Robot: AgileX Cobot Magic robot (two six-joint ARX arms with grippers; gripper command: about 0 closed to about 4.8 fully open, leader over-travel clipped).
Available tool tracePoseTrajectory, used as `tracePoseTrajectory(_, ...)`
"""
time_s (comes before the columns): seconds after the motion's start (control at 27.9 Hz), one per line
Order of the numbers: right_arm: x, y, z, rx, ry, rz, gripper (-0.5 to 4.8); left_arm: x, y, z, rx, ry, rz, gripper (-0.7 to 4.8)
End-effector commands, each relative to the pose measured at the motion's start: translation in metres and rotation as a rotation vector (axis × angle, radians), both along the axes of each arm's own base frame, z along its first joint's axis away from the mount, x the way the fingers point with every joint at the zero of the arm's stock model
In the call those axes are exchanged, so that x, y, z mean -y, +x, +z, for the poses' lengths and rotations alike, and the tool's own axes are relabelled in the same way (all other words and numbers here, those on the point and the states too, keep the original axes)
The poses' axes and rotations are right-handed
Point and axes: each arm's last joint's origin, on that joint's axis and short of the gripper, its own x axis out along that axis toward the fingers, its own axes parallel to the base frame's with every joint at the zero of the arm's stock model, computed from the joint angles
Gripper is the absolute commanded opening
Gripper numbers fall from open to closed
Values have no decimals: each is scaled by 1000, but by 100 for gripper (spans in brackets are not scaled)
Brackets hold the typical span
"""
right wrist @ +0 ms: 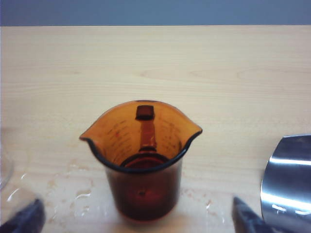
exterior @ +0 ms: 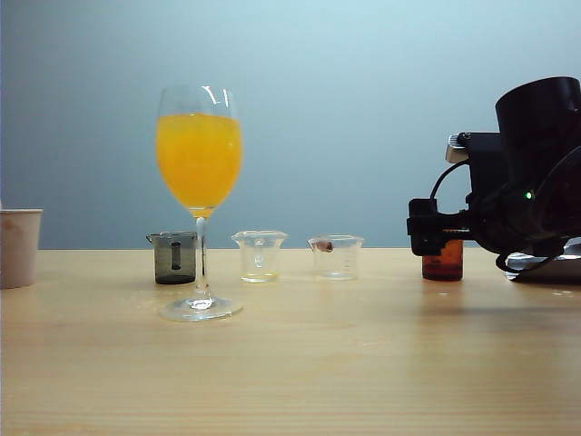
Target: Pick up the fourth measuring cup from the left, pour the grenadine inside into the goblet, and finally put the measuring cup back in its original place.
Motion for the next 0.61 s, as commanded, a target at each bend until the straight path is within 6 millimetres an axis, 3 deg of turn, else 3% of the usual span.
tracePoseTrajectory(0.04,-2,7,3,16,2,3,479,0,0,3,15,-8,-4,-6)
tracePoseTrajectory(0.61,-11,44,-17,-14,-13,-31,479,0,-1,-1,-22,13,-5,-6)
